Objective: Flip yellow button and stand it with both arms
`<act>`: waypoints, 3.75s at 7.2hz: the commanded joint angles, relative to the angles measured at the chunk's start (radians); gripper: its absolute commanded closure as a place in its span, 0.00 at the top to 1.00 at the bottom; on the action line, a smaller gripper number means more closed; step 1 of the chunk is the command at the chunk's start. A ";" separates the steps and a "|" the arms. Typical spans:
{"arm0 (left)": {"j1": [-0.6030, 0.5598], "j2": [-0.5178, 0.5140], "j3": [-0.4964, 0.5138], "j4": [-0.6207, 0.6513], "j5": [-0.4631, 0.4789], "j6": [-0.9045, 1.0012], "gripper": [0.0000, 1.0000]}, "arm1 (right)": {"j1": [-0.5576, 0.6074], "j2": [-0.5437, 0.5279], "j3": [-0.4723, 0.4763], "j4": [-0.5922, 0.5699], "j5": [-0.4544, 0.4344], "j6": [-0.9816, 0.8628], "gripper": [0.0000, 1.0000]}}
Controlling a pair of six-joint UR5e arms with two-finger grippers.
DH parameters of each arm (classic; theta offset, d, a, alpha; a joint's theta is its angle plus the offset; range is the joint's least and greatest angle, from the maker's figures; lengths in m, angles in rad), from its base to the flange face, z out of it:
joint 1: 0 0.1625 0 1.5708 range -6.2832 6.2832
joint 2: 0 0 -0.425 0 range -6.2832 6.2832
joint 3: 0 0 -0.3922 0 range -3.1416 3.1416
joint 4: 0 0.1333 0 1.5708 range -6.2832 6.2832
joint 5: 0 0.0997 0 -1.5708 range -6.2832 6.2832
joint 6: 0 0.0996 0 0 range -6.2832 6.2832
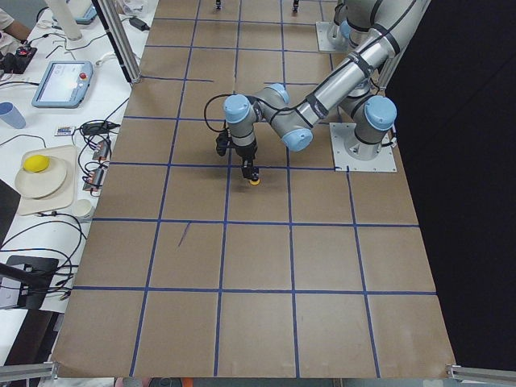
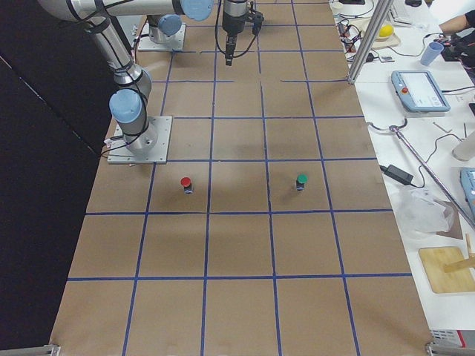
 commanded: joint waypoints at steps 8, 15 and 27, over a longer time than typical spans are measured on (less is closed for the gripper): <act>-0.082 0.090 0.077 -0.218 -0.145 -0.002 0.18 | -0.006 -0.044 0.032 0.085 0.194 0.523 1.00; -0.372 0.131 0.040 -0.473 -1.263 -0.001 0.11 | -0.173 0.091 0.032 0.076 0.681 0.635 1.00; -0.583 0.128 0.039 -0.226 -1.604 -0.027 0.07 | -0.173 0.147 0.026 -0.011 0.890 0.666 0.97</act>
